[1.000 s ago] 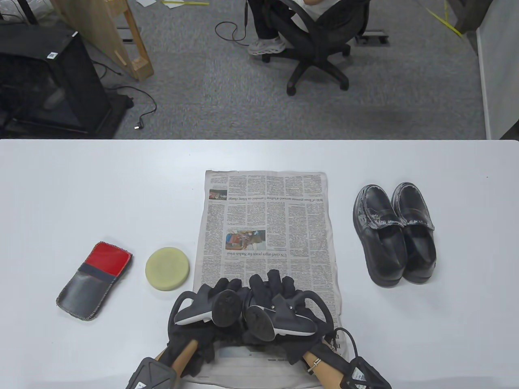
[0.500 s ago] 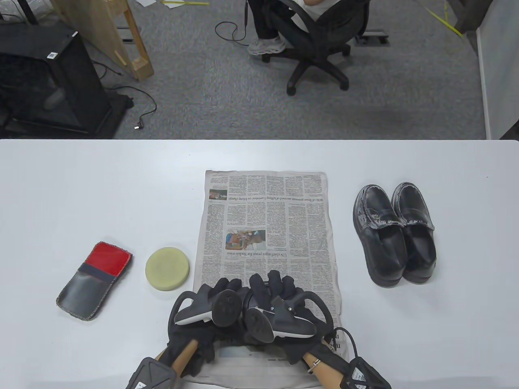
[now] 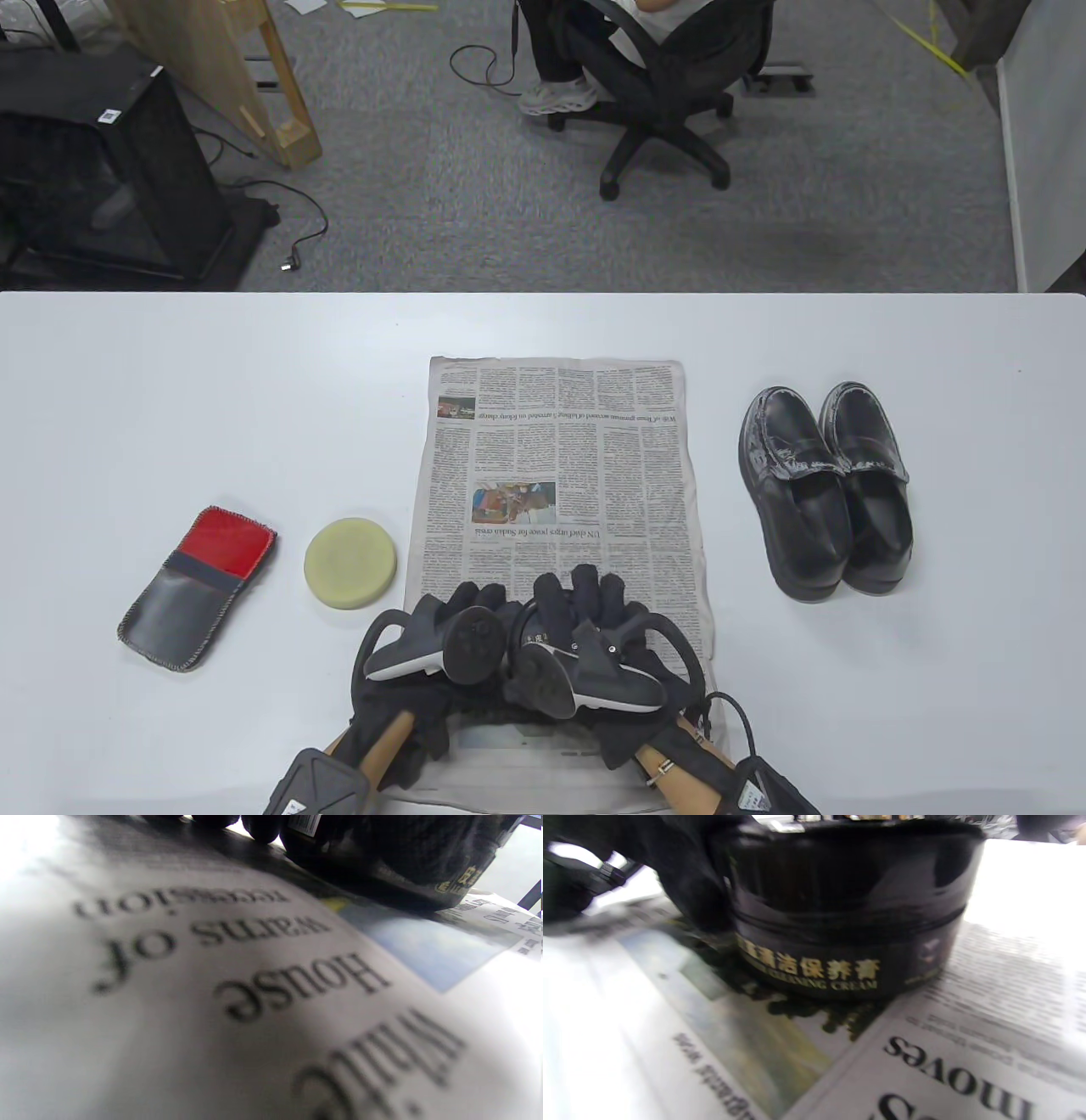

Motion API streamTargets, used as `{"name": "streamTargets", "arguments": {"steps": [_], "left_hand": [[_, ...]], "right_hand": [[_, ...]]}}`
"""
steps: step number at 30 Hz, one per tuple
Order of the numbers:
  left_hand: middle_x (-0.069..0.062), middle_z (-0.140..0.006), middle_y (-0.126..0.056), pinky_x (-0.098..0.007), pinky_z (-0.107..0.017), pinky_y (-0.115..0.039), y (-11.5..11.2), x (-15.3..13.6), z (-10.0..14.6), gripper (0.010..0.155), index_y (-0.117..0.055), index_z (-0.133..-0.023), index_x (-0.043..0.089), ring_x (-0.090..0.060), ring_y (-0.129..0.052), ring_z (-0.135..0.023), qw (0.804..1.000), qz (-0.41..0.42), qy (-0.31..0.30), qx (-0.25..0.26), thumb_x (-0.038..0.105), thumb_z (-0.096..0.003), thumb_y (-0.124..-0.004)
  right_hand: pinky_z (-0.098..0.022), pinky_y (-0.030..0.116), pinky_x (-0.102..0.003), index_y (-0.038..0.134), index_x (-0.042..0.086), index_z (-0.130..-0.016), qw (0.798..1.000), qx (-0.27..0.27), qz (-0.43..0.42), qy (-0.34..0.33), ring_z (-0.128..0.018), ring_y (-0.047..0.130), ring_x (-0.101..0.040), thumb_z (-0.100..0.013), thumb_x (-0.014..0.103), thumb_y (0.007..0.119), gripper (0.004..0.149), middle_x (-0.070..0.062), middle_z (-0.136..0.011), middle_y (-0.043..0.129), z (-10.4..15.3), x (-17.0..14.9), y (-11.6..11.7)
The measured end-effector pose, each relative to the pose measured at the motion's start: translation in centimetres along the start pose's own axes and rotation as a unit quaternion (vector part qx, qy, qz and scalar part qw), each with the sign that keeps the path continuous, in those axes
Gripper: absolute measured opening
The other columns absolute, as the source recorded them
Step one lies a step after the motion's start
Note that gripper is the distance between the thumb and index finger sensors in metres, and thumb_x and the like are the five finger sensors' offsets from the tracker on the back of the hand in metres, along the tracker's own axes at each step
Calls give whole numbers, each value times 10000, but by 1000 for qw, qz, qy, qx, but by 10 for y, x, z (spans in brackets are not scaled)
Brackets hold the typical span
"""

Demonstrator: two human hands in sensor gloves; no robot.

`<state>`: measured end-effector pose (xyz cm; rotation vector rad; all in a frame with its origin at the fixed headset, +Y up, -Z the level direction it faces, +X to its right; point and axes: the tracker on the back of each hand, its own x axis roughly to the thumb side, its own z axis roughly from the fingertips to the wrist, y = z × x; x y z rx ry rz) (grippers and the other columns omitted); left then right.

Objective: Dip and apply leather care cream with polishing sponge on shoes

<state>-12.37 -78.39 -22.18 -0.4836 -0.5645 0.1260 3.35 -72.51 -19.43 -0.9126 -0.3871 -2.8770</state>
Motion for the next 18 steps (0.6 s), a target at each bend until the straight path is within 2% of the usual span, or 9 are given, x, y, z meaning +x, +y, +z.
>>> {"name": "streamTargets", "arguments": {"steps": [2, 6, 11, 14, 15, 18], "left_hand": [[-247, -1247, -238, -684, -673, -383, 0, 0, 0, 1044, -320, -1208, 106, -528, -276, -1053, 1000, 1, 0, 0, 654, -433, -753], [-246, -1246, -243, -684, -672, -383, 0, 0, 0, 1040, -325, -1207, 108, -525, -278, -1053, 1000, 1, 1, 2, 652, -431, -753], [-245, -1246, -240, -683, -673, -382, 0, 0, 0, 1042, -323, -1207, 109, -524, -276, -1054, 1000, 0, 2, 2, 651, -429, -754], [-244, -1247, -240, -684, -673, -382, 0, 0, 0, 1040, -323, -1207, 111, -525, -277, -1054, 1000, 1, 2, 3, 650, -430, -754], [-242, -1247, -241, -683, -674, -381, 0, 0, 0, 1036, -325, -1207, 111, -522, -276, -1055, 1000, 1, 2, 3, 649, -432, -753], [-241, -1247, -241, -682, -674, -377, 0, -1, -1, 1034, -326, -1207, 113, -521, -274, -1055, 1000, 3, 1, 3, 648, -434, -754]], "right_hand": [[-698, 545, -699, 217, 105, -1202, 1000, 11, 0, -9, -1017, 326, -687, -513, 643, 609, 959, -378, -1179, 195, 0, -2, 0], [-680, 601, -704, 222, 147, -1196, 1000, 17, -5, -3, -1009, 399, -667, -458, 662, 640, 993, -346, -1193, 254, -5, -3, 2], [-695, 478, -752, 115, 132, -1195, 1000, 21, -9, -12, -973, 292, -692, -424, 727, 600, 1088, -427, -1132, 132, -11, -3, 13], [-670, 488, -788, 30, 95, -1191, 999, 31, -22, -14, -960, 159, -759, -426, 748, 581, 1146, -515, -1091, 0, -12, -3, 18], [-669, 514, -781, 29, 74, -1192, 999, 29, -17, -12, -968, 205, -765, -427, 753, 578, 1161, -536, -1081, -17, -13, -3, 18], [-678, 564, -749, 76, 52, -1207, 1000, -1, -10, -5, -986, 418, -721, -425, 762, 610, 1184, -489, -1154, 194, -14, -4, 17]]}}
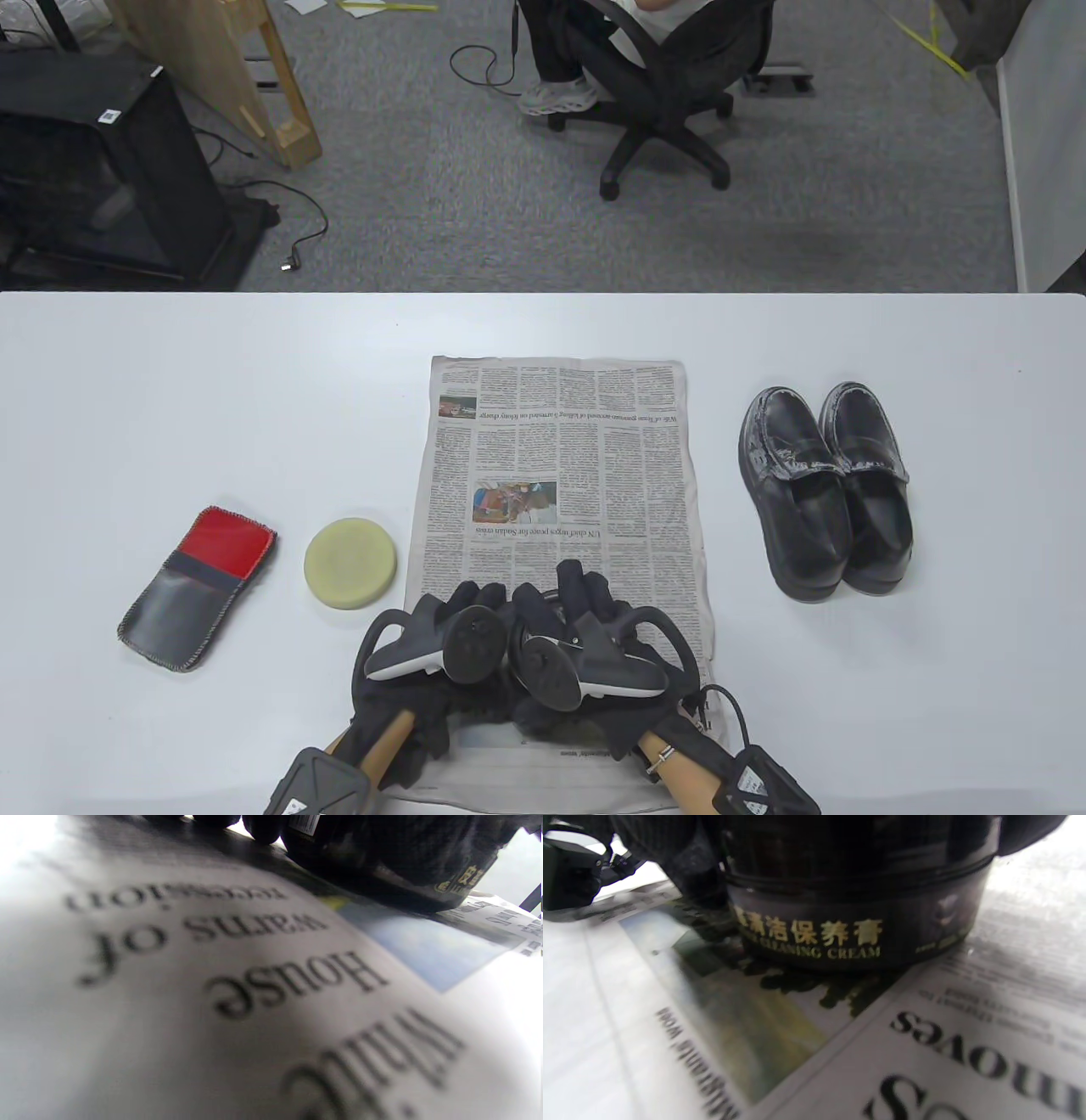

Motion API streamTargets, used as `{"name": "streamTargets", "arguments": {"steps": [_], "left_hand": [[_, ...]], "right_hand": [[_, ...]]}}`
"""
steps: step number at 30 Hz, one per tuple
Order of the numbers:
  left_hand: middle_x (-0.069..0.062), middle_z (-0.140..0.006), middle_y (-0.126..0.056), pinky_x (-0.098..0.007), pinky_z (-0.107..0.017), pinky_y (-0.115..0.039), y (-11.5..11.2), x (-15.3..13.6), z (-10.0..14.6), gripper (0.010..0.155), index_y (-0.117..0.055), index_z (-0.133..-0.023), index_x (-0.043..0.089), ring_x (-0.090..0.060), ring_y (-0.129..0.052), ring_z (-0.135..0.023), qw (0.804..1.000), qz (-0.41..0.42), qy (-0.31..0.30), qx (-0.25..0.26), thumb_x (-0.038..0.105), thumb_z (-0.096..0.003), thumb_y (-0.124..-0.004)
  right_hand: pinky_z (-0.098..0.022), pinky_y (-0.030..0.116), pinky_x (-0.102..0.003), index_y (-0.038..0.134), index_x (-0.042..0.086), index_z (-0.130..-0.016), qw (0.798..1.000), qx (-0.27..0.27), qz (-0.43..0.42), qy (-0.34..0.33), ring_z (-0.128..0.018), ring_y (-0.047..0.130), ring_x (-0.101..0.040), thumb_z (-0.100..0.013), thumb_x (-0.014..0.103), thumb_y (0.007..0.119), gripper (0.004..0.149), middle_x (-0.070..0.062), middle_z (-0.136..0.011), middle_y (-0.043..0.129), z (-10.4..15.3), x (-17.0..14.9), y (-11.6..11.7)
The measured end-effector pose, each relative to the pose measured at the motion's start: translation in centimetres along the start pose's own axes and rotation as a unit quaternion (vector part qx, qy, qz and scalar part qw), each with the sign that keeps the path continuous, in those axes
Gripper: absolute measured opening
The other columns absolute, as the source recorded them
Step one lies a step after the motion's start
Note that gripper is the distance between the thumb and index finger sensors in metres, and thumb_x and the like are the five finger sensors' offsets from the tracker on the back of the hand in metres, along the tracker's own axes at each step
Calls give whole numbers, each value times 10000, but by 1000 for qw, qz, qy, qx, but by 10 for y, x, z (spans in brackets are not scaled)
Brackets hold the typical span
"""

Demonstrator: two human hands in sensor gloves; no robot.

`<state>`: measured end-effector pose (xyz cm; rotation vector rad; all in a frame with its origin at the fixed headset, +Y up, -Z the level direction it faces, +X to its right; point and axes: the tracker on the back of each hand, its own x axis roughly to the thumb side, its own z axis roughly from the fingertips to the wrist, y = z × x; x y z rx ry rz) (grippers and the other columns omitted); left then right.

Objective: Dip and apply leather care cream with polishing sponge on shoes

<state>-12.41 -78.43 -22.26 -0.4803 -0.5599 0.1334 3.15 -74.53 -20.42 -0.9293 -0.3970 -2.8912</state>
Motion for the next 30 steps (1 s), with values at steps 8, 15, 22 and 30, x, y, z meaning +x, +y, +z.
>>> {"name": "streamTargets", "arguments": {"steps": [8, 15, 22, 30], "left_hand": [[-244, -1247, -242, -684, -674, -379, 0, 0, 0, 1023, -335, -1207, 119, -521, -275, -1055, 1000, 1, -1, -1, 649, -437, -750], [-244, -1248, -240, -685, -674, -377, 0, 0, 0, 1025, -332, -1207, 119, -528, -275, -1053, 1000, 0, -1, -1, 649, -436, -749], [-244, -1248, -240, -684, -674, -376, 0, 0, 0, 1018, -332, -1207, 118, -521, -273, -1056, 1000, 1, 0, 0, 646, -443, -747], [-243, -1248, -243, -684, -674, -377, 0, -1, 0, 1007, -338, -1207, 120, -523, -276, -1055, 1000, 3, 0, 1, 644, -448, -743]], "right_hand": [[-701, 485, -770, 66, 52, -1207, 999, -17, -14, -24, -982, 377, -703, -405, 740, 667, 1215, -434, -1162, 202, 1, -4, 1], [-709, 468, -766, 68, 69, -1206, 998, -42, -23, -37, -989, 365, -691, -395, 736, 675, 1213, -420, -1166, 195, 4, -6, -4], [-696, 469, -771, 67, 45, -1203, 999, -32, -9, -32, -977, 352, -702, -414, 736, 654, 1201, -444, -1149, 182, 5, -4, -2], [-685, 474, -774, 71, 23, -1202, 999, -23, -12, -23, -965, 351, -714, -429, 736, 636, 1194, -463, -1138, 183, 3, -6, 1]]}}
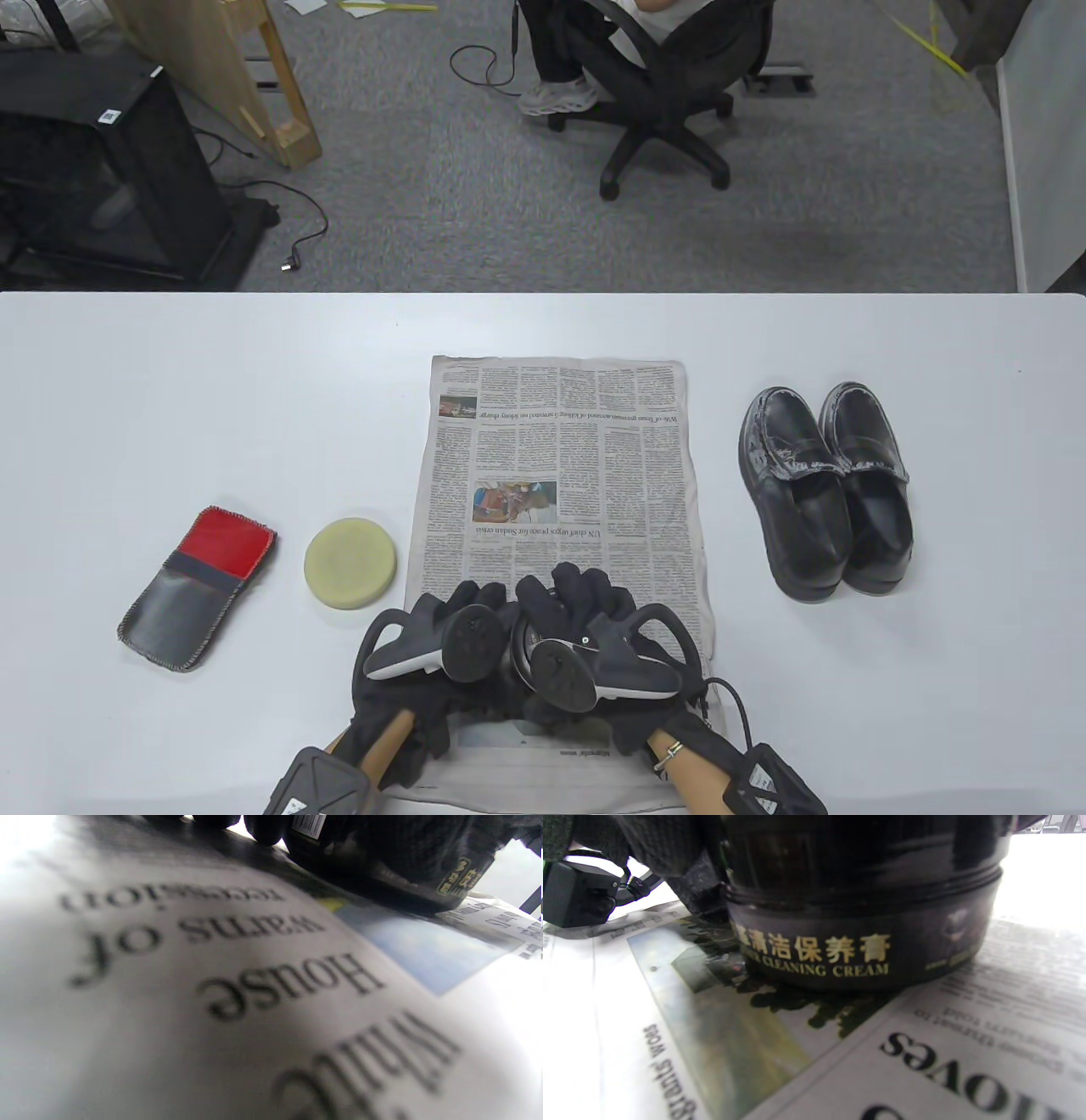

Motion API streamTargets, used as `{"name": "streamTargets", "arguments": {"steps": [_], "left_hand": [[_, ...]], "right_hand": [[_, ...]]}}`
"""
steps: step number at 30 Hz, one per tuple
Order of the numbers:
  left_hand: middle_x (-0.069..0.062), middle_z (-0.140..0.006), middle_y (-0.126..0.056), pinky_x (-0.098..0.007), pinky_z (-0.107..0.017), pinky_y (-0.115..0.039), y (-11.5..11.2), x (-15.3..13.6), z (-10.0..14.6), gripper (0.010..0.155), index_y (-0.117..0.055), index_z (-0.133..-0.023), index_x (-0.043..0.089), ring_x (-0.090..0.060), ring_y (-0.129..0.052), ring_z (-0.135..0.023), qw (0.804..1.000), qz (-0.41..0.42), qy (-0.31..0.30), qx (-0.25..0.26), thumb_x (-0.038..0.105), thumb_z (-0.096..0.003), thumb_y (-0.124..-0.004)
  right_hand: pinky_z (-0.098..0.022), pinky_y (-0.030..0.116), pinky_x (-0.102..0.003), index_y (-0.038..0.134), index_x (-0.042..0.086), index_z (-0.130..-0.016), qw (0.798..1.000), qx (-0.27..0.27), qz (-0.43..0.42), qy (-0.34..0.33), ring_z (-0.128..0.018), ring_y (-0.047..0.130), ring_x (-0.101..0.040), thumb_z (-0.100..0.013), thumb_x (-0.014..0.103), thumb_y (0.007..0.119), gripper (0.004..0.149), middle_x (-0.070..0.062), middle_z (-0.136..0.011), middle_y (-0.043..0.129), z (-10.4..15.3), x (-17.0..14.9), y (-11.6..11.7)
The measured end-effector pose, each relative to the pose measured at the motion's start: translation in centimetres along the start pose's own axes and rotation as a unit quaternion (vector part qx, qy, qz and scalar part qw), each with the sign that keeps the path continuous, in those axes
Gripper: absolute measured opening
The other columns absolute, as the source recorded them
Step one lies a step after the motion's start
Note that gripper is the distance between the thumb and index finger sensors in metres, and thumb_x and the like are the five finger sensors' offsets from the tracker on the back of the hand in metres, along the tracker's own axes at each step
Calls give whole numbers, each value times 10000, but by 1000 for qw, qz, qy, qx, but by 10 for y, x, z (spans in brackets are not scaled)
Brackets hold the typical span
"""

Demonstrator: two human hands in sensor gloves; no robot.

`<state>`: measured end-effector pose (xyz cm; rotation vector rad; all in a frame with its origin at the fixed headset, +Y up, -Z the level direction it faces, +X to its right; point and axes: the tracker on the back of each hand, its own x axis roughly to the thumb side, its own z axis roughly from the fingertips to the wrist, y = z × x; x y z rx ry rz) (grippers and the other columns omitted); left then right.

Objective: Dip and apply leather care cream with polishing sponge on shoes

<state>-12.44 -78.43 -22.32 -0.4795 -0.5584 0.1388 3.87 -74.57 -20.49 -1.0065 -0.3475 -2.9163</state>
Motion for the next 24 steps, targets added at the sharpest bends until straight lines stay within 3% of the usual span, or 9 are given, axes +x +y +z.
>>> {"name": "streamTargets", "arguments": {"steps": [8, 15, 18, 21, 24], "left_hand": [[-242, -1247, -243, -684, -674, -375, 0, 0, 0, 1008, -336, -1207, 119, -520, -274, -1056, 1000, 0, 0, 0, 643, -449, -743], [-242, -1248, -242, -684, -674, -375, 0, 0, 0, 1007, -335, -1207, 120, -520, -274, -1056, 1000, 1, 0, 0, 644, -450, -743], [-244, -1247, -242, -685, -673, -376, 0, 0, 0, 1009, -335, -1207, 118, -523, -276, -1055, 1000, 1, 0, 0, 644, -449, -743], [-242, -1247, -244, -684, -673, -376, 0, 0, 0, 1008, -336, -1207, 119, -523, -276, -1055, 1000, 0, 0, 0, 643, -449, -743], [-244, -1247, -242, -685, -673, -375, 0, 0, 0, 1008, -336, -1207, 119, -524, -274, -1055, 1000, 0, 0, 0, 643, -449, -744]], "right_hand": [[-663, 509, -772, 96, -8, -1201, 1000, -2, 20, 12, -939, 378, -728, -452, 753, 583, 1173, -490, -1122, 199, 0, 4, 1], [-610, 571, -788, 81, -82, -1193, 997, 26, 52, 44, -912, 431, -753, -504, 751, 311, 1105, -550, -1097, 221, 1, 9, -1], [-634, 428, -820, 58, -54, -1187, 1000, 5, 6, 19, -952, 193, -774, -536, 710, 409, 1064, -516, -1097, 47, 5, 6, -8], [-682, 490, -760, 159, 82, -1208, 1000, 6, 1, 4, -1002, 248, -720, -531, 674, 535, 975, -404, -1173, 129, 8, 4, -14], [-680, 535, -743, 200, 150, -1202, 1000, 20, -3, 10, -1018, 328, -687, -523, 668, 561, 927, -363, -1197, 198, 5, 2, -10]]}}
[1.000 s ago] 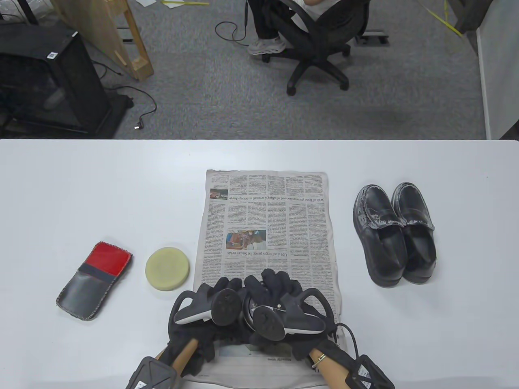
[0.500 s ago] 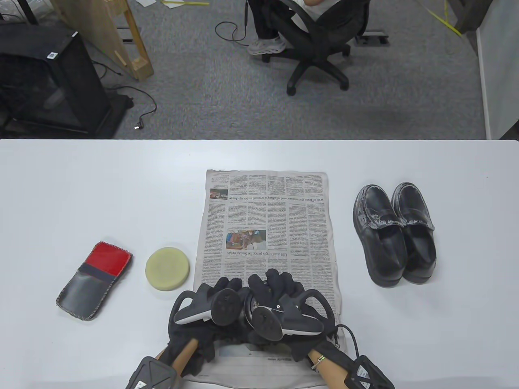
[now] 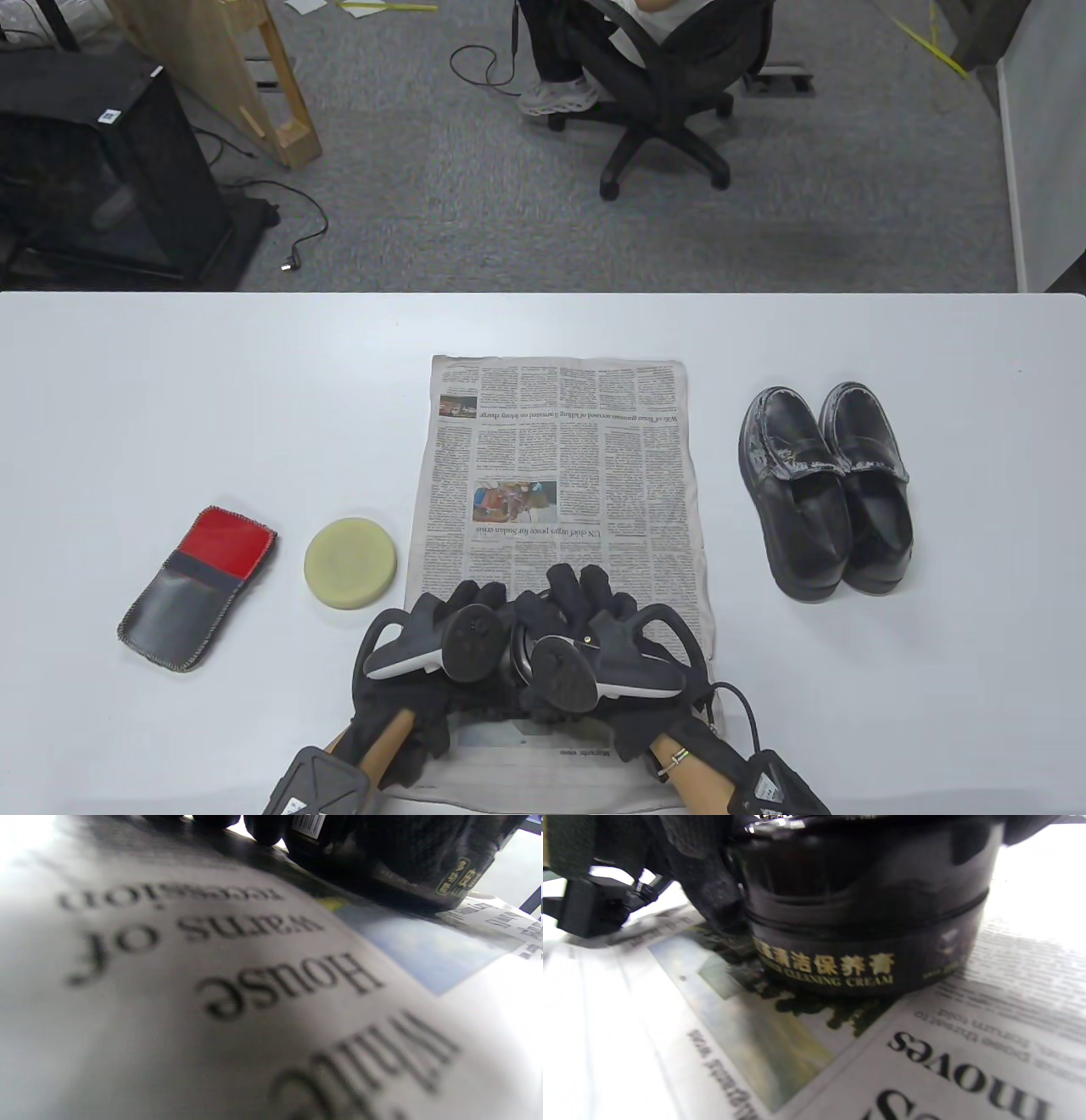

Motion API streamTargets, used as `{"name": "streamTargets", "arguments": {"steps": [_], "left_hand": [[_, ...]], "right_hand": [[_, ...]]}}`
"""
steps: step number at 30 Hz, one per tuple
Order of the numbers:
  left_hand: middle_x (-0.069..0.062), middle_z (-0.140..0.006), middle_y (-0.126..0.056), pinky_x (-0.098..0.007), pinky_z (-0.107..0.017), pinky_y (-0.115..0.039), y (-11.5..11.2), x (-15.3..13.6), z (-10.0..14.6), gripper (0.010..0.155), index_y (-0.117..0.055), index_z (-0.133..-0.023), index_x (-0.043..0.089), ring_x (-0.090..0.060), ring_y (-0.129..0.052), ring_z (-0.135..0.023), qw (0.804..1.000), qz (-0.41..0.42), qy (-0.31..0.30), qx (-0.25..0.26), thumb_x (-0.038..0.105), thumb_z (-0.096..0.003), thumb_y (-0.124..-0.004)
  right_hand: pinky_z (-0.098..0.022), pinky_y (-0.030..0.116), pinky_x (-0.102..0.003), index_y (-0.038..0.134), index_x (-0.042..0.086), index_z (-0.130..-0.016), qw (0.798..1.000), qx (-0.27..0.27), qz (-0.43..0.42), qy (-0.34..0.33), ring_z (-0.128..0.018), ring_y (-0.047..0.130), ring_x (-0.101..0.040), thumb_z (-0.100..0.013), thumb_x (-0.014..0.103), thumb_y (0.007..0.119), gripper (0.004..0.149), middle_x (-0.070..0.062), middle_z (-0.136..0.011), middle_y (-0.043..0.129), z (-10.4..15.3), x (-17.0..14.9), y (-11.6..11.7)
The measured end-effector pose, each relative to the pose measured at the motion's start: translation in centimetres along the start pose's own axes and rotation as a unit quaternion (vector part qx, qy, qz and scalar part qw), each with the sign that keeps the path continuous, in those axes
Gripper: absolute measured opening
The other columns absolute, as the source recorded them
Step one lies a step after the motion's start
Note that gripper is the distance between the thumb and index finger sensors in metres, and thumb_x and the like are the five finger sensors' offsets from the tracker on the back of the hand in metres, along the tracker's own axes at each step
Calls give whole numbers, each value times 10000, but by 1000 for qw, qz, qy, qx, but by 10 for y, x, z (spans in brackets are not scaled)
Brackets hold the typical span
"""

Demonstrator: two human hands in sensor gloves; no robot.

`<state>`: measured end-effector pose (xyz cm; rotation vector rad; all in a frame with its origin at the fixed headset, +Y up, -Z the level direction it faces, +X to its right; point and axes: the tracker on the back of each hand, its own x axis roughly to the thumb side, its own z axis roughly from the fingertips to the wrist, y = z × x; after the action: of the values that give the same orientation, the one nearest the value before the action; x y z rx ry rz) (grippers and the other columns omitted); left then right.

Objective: Dip and apply leather care cream with polishing sponge on shoes

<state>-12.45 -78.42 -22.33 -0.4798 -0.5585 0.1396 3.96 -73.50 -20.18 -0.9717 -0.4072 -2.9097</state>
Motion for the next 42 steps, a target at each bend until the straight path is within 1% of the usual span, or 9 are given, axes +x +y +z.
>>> {"name": "streamTargets", "arguments": {"steps": [3, 5, 10, 12, 15, 17, 24, 36, 42], "left_hand": [[-244, -1247, -242, -686, -673, -375, 0, 0, 0, 1007, -337, -1206, 119, -523, -275, -1055, 1000, 0, 0, 0, 642, -448, -744], [-244, -1247, -242, -686, -672, -375, 0, 0, 0, 1008, -335, -1207, 119, -524, -274, -1054, 1000, -1, 0, 0, 642, -448, -744], [-241, -1248, -239, -685, -674, -373, 0, 0, 0, 1008, -334, -1207, 120, -524, -272, -1055, 1000, -1, 1, 0, 641, -449, -744], [-240, -1248, -240, -684, -674, -373, 0, 0, 0, 1008, -334, -1206, 120, -516, -269, -1058, 1000, -1, 1, 0, 640, -448, -746], [-242, -1248, -237, -684, -674, -372, 0, 0, 0, 1008, -333, -1207, 121, -520, -269, -1056, 1000, -1, 1, 0, 640, -449, -747], [-241, -1248, -238, -684, -674, -373, 0, 0, 0, 1008, -333, -1207, 121, -520, -270, -1056, 1000, -1, 0, 0, 640, -449, -747], [-244, -1247, -237, -687, -673, -372, 0, 0, 0, 1014, -330, -1207, 118, -524, -268, -1055, 1000, -1, -1, -1, 644, -446, -747], [-251, -1245, -232, -693, -669, -372, 0, 1, -1, 1018, -326, -1207, 118, -531, -268, -1052, 1000, -5, -1, -2, 642, -441, -746], [-247, -1244, -227, -694, -670, -369, 0, 1, -1, 1012, -315, -1207, 120, -527, -263, -1053, 1000, -8, 1, -3, 623, -442, -747]], "right_hand": [[-675, 566, -728, 216, 163, -1201, 1000, -11, 8, 8, -1001, 379, -679, -501, 690, 556, 940, -352, -1203, 233, -1, 0, 0], [-663, 586, -724, 194, 87, -1209, 999, -13, 26, 16, -976, 407, -694, -502, 705, 515, 992, -386, -1188, 250, -2, 3, 4], [-603, 599, -765, 7, -93, -1165, 998, -9, 41, 41, -883, 418, -760, -539, 705, 276, 1049, -538, -1086, 188, -7, 9, 17], [-569, 591, -806, -26, -127, -1131, 998, -15, 43, 51, -884, 411, -778, -550, 677, 238, 1027, -559, -1074, 194, -6, 12, 17], [-569, 464, -852, -61, -126, -1114, 999, 9, 17, 33, -907, 184, -809, -558, 674, 295, 1037, -562, -1061, 63, -6, 9, 13], [-581, 396, -860, -70, -102, -1120, 999, 33, -5, 18, -917, 157, -806, -540, 708, 387, 1096, -565, -1069, 48, -4, 7, 11], [-641, 560, -778, 38, -48, -1186, 1000, -5, -10, 19, -928, 411, -751, -460, 750, 606, 1219, -523, -1120, 216, -8, 2, 9], [-671, 490, -800, 39, 9, -1196, 999, -22, -29, -9, -958, 354, -733, -433, 717, 673, 1218, -473, -1146, 190, -6, -1, 9], [-678, 439, -815, 19, 24, -1191, 999, -15, -39, -22, -985, 258, -731, -483, 697, 626, 1150, -476, -1144, 115, -4, -1, 11]]}}
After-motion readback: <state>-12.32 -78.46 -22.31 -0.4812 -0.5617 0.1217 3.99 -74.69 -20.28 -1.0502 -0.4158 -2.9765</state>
